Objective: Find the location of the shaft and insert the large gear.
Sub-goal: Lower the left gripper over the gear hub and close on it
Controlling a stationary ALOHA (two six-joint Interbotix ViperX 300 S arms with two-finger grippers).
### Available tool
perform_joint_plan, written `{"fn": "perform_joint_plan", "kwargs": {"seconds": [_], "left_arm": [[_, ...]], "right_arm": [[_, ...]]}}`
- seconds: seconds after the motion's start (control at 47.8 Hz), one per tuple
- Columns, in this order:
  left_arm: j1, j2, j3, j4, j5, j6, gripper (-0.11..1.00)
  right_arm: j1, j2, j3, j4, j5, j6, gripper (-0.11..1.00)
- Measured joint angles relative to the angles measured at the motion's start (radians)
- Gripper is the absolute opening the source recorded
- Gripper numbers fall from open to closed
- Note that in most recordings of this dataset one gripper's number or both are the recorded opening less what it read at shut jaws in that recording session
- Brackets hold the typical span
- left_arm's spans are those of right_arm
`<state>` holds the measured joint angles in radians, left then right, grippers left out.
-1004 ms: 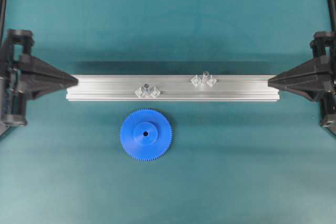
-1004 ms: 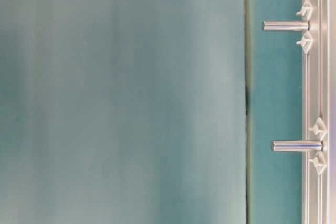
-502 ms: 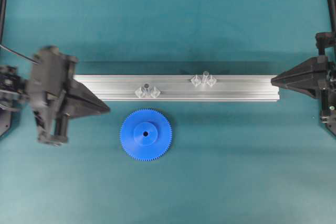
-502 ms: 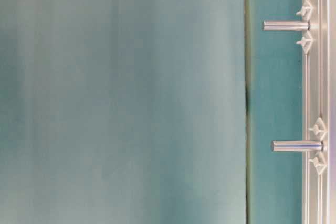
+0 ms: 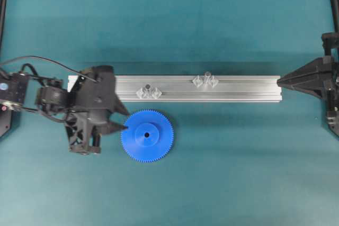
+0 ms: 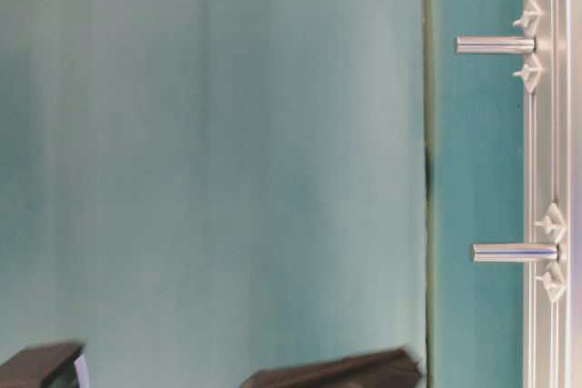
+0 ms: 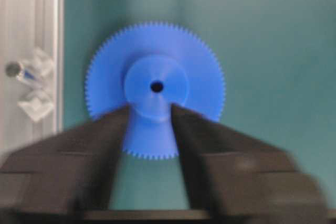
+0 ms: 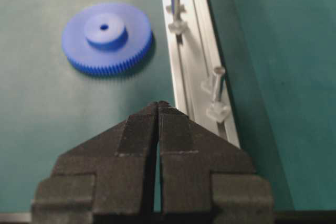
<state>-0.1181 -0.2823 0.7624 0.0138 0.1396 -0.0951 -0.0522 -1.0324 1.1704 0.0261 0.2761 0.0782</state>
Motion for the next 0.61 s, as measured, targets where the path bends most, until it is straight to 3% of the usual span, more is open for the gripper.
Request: {"fn": "perform_joint_plan", "kwargs": {"seconds": [0.084, 0.146, 0.607], "left_arm": [[0.000, 0.025, -0.015, -0.002, 0.003, -0.037, 0.82], [0.000, 0.040, -0.025, 0.000, 0.003, -0.061, 0.92], [-0.009, 0.247, -0.094, 0.000, -0.006, -0.069, 0.93]], "right_arm": [[0.000, -0.006, 0.000, 0.000, 0.017, 0.000, 0.00], [0.000, -0.015, 0.000, 0.002, 0.029, 0.000, 0.00], [0.000, -0.055, 0.015, 0.002, 0.060, 0.025, 0.00]]}}
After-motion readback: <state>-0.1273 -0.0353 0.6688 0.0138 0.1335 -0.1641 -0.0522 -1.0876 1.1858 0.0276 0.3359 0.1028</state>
